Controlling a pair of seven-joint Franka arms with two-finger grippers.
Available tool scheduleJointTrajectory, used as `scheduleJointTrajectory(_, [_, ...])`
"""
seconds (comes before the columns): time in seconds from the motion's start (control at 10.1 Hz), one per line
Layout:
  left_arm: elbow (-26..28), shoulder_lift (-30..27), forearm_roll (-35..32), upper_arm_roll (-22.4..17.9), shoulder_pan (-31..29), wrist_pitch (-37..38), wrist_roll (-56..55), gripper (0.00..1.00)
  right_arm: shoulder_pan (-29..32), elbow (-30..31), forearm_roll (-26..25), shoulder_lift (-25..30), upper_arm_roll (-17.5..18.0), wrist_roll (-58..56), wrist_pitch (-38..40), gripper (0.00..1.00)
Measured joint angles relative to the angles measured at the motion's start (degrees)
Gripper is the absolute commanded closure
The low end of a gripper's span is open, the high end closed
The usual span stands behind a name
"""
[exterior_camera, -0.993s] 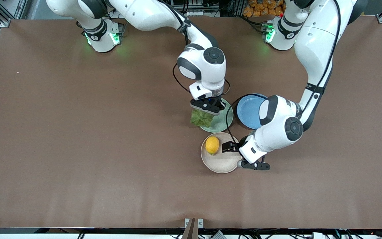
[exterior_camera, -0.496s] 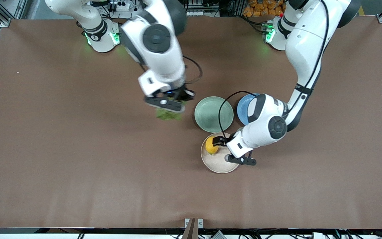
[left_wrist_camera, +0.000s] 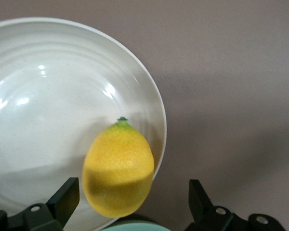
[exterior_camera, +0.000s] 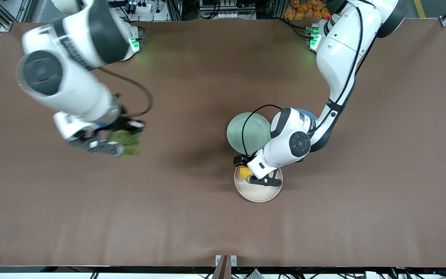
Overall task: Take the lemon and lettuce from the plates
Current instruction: 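Lift the lettuce with the right gripper while the left gripper grasps the lemon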
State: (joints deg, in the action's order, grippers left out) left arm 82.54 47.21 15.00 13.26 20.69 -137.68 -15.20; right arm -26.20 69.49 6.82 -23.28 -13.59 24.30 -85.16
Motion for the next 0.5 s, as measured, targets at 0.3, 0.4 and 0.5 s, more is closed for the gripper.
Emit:
scheduleJointTrajectory(0.3, [-0.06, 0.73, 0.00, -0.17, -0.10, -2.55, 0.00, 0.00, 7.97, 4.25, 1.95, -0.33, -8.44, -18.13, -1.73, 1.00])
scheduleJointTrajectory(0.4, [-0.06, 1.10, 0.00, -0.18, -0.07, -2.95, 0.00, 0.00, 13.17, 6.07, 3.11, -0.75, -8.43, -24.23, -4.48, 1.00])
scheduleJointTrajectory(0.5, [-0.06, 1.33, 0.00, -0.17, -0.02, -3.11, 0.00, 0.00, 17.38, 8.08, 3.59, -1.28, -8.36, -29.47, -7.68, 1.00])
